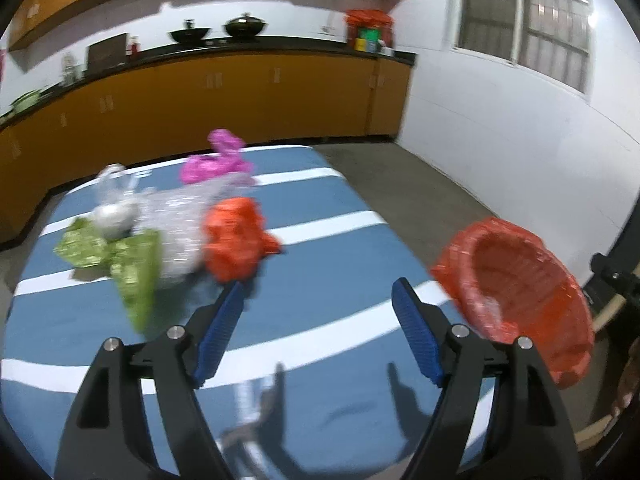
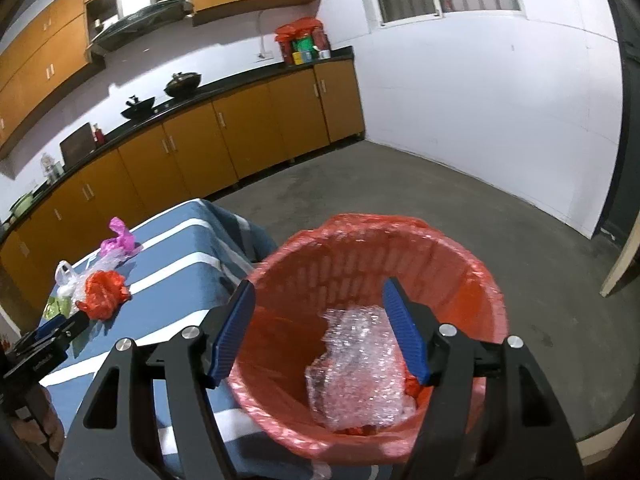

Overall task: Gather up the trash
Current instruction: 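Grasp a green bag with the left tool while the right tool grasps a red bag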

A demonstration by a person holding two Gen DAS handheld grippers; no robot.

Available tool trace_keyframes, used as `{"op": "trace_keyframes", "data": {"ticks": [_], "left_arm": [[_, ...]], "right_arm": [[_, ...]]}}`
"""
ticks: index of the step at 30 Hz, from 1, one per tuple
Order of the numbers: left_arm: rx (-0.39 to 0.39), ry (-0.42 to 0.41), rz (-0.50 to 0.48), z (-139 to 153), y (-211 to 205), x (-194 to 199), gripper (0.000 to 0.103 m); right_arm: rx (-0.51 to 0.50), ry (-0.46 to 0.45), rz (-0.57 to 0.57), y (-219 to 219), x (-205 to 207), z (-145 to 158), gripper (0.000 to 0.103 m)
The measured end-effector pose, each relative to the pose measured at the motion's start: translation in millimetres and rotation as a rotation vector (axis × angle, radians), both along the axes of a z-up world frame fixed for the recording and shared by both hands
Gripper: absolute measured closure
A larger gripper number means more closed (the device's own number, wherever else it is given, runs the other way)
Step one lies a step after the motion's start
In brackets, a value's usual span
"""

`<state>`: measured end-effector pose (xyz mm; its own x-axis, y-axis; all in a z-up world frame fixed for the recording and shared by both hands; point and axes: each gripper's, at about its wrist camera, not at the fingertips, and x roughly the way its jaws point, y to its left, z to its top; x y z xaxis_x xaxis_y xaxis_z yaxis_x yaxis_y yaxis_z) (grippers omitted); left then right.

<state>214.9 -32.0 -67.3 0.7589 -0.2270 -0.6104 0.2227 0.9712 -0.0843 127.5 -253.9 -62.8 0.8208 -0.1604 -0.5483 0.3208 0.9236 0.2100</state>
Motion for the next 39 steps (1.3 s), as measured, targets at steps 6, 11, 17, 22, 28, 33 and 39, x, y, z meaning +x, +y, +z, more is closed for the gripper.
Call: {"op": "trace_keyframes", "data": {"ticks": [6,11,17,22,28,33,39], "left_arm": [[0.030,-0.021,0.143,-2.0,51.5,2.5,0.027],[0.017,0.002,0.257,-8.3,92.5,13.7,0.027],[-0.017,0.031,0.385,-12.0,145.4,36.3,0.028],[-0.006,0.033,0.424,-12.8,162.4,63.5,0.033],[0.016,0.092,0.428,-28.2,161.8,102.2,0.043],[0.059,0.148,0.441,-45.2,161.9,122.1,0.048],[0.047,0.194,0.407,-52.3,167.0,122.7,0.066]], "right_arm": [[-0.018,0.005,0.064,26.2,15.2,2.2,0.035],[-0.030,0.017,0.131,55.1,28.1,1.9,0.035],[-0.054,0.013,0.215,89.5,48.2,3.5,0.035],[-0.075,-0.010,0.268,116.9,68.1,4.3,0.035],[-0.083,-0.019,0.331,148.0,92.8,2.6,0.035],[-0.087,-0.017,0.365,164.1,110.3,0.7,0.035],[-0.080,-0.010,0.392,175.2,123.3,-2.0,0.035]]}}
